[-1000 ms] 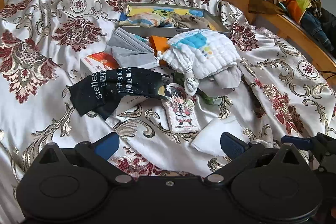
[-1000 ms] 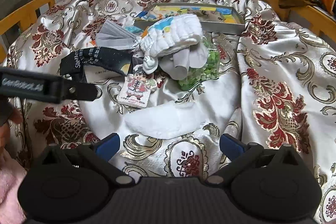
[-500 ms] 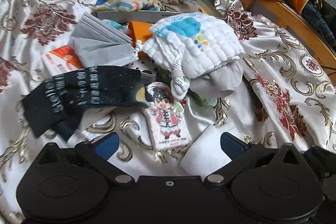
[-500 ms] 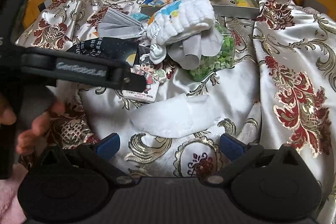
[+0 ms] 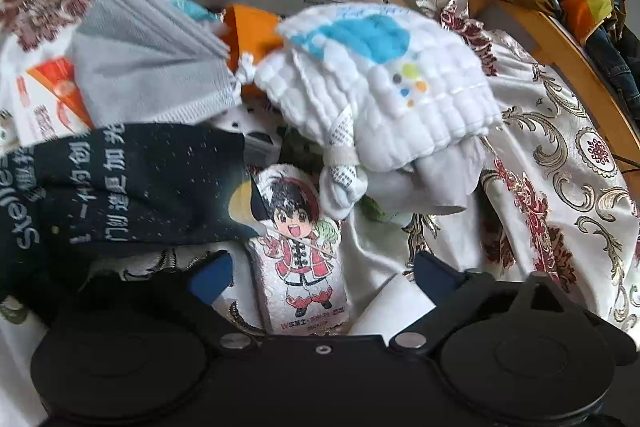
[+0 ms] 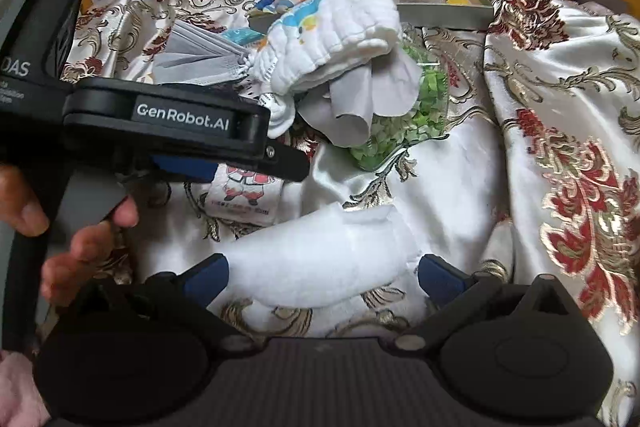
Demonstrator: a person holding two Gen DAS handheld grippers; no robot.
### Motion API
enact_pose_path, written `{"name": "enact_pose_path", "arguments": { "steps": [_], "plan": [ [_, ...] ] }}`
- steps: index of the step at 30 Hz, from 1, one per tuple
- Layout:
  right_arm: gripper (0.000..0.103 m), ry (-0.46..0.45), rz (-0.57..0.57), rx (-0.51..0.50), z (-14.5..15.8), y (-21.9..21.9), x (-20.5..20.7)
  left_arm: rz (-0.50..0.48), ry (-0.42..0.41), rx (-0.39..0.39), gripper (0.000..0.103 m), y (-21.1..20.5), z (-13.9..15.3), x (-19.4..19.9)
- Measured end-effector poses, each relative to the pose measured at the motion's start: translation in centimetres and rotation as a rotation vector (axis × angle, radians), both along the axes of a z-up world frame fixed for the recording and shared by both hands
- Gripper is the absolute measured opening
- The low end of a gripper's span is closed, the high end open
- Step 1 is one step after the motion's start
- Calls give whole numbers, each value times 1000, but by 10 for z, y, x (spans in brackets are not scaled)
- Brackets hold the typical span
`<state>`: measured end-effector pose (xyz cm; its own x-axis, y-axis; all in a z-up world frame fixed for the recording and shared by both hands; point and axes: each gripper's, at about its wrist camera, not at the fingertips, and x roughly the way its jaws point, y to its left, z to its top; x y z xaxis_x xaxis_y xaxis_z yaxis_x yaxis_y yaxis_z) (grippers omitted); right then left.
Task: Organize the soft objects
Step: 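Grasp the white cloth with the right tool while the left tool grasps the silver strip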
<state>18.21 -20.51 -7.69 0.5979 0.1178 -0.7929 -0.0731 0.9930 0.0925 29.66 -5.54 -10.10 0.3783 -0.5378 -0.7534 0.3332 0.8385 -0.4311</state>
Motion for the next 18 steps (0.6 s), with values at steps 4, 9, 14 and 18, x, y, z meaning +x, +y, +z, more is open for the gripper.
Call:
{"name": "enact_pose_path", "arguments": {
  "steps": [4,9,14,18],
  "plan": [
    [102,7,-5,26,-6,1,10,25,30,-54,85,5,-3,5],
    [99,30,3,37,-15,2,17,46,62,-100,75,10,-5,7],
    [87,29,15,0,-17,9,15,38,82,-127,65,9,-5,5],
    [82,35,9,-4,-17,10,14,43,89,-149,52,10,-8,4]
  ]
}}
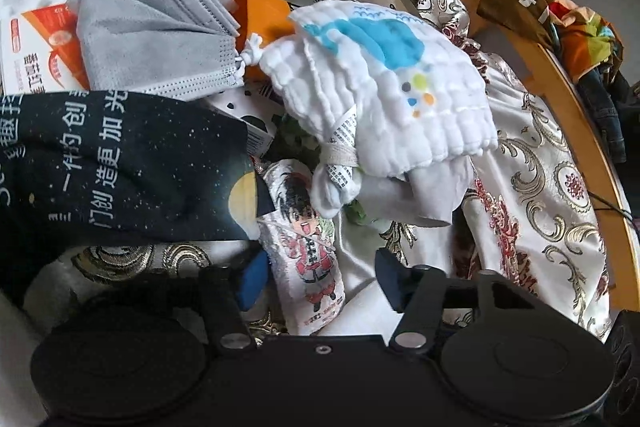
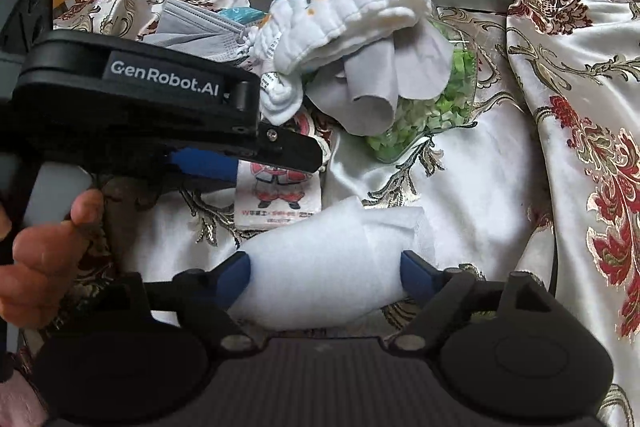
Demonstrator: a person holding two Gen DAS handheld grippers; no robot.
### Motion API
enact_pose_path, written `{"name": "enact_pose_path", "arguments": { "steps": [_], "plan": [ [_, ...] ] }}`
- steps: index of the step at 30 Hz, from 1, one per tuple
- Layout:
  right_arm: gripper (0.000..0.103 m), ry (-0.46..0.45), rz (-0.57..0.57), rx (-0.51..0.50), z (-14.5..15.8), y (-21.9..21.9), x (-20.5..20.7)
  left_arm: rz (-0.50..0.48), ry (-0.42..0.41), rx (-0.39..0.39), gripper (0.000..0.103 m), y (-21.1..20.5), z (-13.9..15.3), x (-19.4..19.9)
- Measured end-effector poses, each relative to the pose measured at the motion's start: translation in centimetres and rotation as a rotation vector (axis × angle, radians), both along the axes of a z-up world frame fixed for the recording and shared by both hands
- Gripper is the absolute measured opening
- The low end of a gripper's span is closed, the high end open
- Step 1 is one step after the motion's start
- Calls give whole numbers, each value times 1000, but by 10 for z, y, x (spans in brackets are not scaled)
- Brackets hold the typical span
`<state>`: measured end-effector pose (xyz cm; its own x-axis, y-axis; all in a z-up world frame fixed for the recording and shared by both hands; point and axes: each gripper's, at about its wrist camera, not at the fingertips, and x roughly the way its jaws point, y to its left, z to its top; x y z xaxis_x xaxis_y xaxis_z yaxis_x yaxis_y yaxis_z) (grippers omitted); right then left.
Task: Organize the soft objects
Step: 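Grasp the white cloth with the right tool while the left tool grasps the silver strip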
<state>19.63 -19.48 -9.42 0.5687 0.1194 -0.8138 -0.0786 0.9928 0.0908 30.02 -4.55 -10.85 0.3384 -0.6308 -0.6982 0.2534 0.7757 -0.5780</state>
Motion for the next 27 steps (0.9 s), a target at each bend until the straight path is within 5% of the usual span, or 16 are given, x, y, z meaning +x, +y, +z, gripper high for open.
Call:
{"name": "enact_pose_path", "arguments": {
  "steps": [7,12,16,20,27],
  "plan": [
    [70,-3,3,-3,1,1,-1,-13,-11,-36,45,-4,-3,-4],
    [59,-3,-5,-5,2,1,-1,-32,-5,2,19,-8,-9,-3],
    [51,2,1,-17,3,2,-3,-10,28,-12,20,-3,-14,-1],
    [28,12,5,-11,5,3,-6,-21,14,14,15,-4,-13,-4],
    [21,22,-25,-17,10,-5,-14,-27,29,34,13,1,-4,-14]
  ]
}}
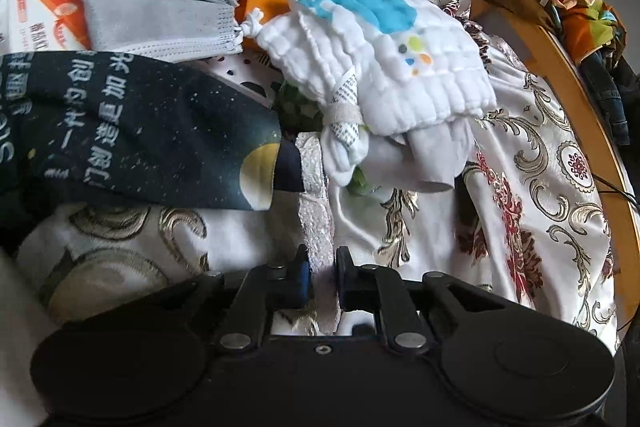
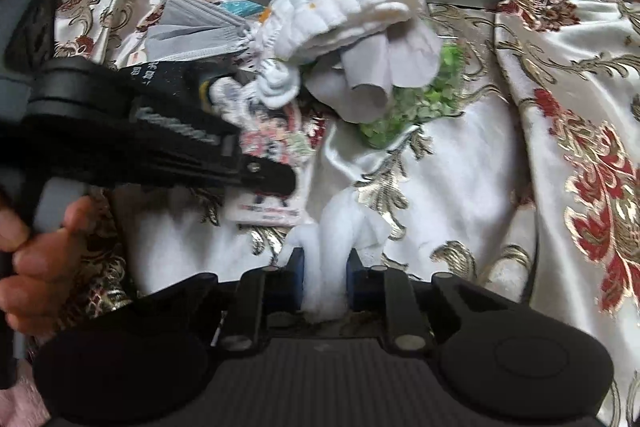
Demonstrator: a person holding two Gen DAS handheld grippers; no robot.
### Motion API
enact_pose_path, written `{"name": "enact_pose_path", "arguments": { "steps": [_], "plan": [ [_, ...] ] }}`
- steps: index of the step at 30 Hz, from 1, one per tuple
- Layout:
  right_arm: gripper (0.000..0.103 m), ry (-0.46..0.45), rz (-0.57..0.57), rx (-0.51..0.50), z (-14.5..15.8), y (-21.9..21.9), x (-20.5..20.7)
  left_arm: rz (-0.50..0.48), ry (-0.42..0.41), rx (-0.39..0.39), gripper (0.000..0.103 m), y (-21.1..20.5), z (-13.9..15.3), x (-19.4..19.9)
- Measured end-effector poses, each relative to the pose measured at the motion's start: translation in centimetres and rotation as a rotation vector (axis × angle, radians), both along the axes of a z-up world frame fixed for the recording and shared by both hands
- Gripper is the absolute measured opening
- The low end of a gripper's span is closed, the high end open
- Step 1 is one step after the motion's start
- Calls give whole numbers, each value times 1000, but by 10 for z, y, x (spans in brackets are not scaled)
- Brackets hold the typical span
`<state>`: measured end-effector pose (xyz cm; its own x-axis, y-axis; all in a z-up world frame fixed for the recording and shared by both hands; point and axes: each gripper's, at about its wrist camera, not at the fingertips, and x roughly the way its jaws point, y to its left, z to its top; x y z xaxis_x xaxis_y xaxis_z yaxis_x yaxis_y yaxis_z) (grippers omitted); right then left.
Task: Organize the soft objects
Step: 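Grasp the white cloth with the right tool while the left tool grasps the silver strip, then carry the white cloth and silver strip with both tools to the painted tray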
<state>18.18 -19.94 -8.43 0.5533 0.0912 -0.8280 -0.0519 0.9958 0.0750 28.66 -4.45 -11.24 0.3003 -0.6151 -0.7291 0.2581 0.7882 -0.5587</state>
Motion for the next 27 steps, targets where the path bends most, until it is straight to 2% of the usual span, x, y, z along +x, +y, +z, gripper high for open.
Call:
{"name": "enact_pose_path", "arguments": {
  "steps": [7,10,14,22,27],
  "plan": [
    [20,-34,-31,19,8,-9,-8,-33,5,63,12,3,13,-18],
    [20,-77,-37,52,16,-13,-14,-49,-31,120,12,-1,20,-31],
    [20,-167,-38,89,31,-16,-24,-65,-83,140,11,-4,33,-47],
    [20,-338,-71,129,59,-30,-43,-55,-152,54,11,3,54,-82],
    [20,-401,-72,160,68,-36,-48,-30,-282,22,12,5,71,-94]
  ]
}}
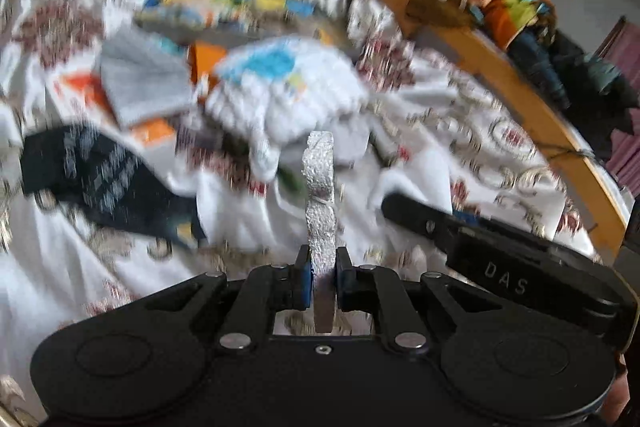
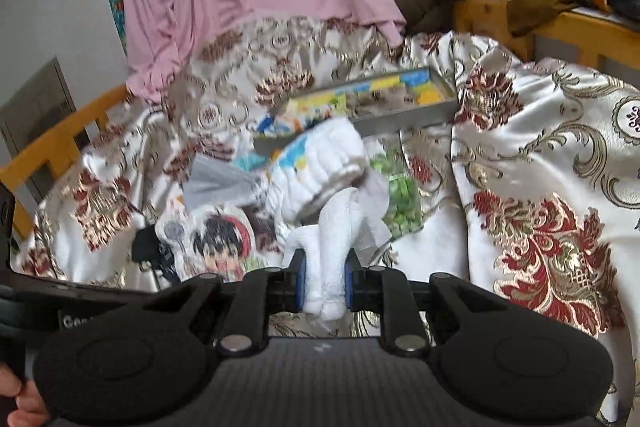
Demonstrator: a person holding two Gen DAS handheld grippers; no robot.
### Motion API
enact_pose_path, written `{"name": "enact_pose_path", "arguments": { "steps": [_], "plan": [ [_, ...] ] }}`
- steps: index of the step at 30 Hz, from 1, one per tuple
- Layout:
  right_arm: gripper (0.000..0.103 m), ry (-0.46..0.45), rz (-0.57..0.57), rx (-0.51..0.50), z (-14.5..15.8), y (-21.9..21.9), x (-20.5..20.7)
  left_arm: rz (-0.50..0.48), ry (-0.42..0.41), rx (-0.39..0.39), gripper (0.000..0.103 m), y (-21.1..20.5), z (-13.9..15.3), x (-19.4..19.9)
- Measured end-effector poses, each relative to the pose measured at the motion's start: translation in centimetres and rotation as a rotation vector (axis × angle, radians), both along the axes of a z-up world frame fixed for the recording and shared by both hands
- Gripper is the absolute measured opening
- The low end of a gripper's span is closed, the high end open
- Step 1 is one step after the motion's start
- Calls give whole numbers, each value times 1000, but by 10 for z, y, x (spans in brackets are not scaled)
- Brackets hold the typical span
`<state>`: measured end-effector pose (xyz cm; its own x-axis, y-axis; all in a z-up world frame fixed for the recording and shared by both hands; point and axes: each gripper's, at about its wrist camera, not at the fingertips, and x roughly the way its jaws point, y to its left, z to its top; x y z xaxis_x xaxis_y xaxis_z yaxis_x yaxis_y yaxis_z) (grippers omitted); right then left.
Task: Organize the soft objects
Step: 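Carry the white cloth and silver strip with both tools to the painted tray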
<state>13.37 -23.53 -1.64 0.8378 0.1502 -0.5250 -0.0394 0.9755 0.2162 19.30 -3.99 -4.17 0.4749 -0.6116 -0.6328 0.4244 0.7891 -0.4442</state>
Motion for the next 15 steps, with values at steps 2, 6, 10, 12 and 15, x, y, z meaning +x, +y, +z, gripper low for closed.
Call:
{"name": "enact_pose_path", "arguments": {
  "steps": [2,6,10,12,15],
  "plan": [
    [20,-26,1,7,3,-1,-2,20,-52,-15,12,2,7,-3],
    [21,-71,8,20,8,-1,-6,76,-123,-24,12,5,17,-5],
    [21,-110,10,21,11,1,-7,118,-181,-44,12,8,26,-7],
    [21,-128,9,21,13,1,-7,135,-214,-40,12,7,29,-7],
    [21,-148,7,16,16,1,-3,160,-263,-34,12,10,34,-7]
  ]
}}
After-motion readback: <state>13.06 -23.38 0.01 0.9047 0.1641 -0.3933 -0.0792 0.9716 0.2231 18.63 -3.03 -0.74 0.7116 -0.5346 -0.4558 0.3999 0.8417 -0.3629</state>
